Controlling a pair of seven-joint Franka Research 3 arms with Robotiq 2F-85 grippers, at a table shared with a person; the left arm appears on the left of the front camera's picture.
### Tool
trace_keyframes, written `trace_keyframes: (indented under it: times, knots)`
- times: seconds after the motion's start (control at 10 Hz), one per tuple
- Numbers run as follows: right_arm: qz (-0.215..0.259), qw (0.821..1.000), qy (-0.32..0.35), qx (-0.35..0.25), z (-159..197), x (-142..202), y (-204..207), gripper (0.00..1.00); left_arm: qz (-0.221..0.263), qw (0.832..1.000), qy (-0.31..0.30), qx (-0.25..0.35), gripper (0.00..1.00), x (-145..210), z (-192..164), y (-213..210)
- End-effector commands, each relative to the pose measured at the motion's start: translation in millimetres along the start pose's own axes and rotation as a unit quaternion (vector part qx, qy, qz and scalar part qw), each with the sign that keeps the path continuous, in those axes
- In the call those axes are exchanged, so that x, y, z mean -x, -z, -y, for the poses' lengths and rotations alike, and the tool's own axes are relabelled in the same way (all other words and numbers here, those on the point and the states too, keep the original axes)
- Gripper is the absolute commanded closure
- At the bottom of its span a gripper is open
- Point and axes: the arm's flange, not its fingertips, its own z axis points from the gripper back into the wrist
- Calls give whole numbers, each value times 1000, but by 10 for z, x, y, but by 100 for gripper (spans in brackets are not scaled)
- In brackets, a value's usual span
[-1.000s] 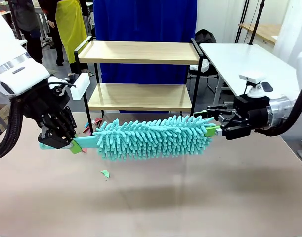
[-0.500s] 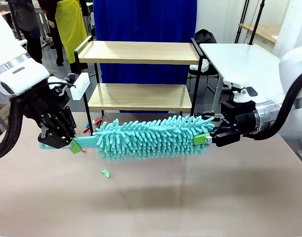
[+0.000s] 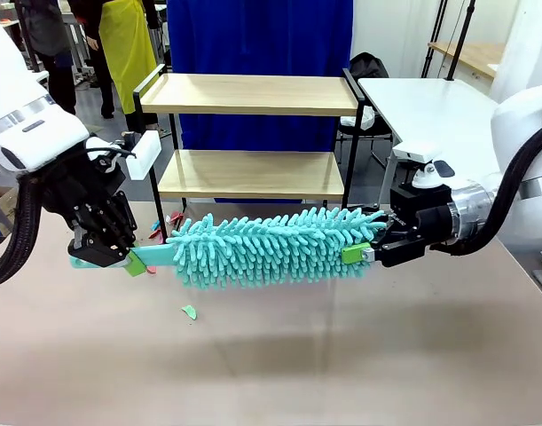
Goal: Clean the shelf.
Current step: Hand the Duster back to the human.
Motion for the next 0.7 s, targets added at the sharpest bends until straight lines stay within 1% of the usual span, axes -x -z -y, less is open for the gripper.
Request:
trace_keyframes:
  times: [0.0, 0.1, 0.3, 0.4, 0.5, 0.6]
  knots:
    - [3, 1000, -4, 15, -180, 74, 120, 59, 11, 1000, 3, 3, 87, 4, 13, -12]
    - [-1, 1000, -4, 15, -171, 75, 116, 100, 11, 1000, 3, 3, 87, 4, 13, -12]
    - [-5, 1000, -8, 11, -172, 71, 114, 100, 11, 1000, 3, 3, 87, 4, 13, -12]
    - [-5, 1000, -11, 9, -179, 57, 104, 86, 11, 1000, 3, 3, 87, 4, 13, -12]
    - [-4, 1000, -16, 4, -192, 44, 92, 96, 11, 1000, 3, 3, 87, 4, 13, -12]
    - [1, 1000, -15, -4, -190, 39, 87, 100, 11, 1000, 3, 3, 87, 4, 13, -12]
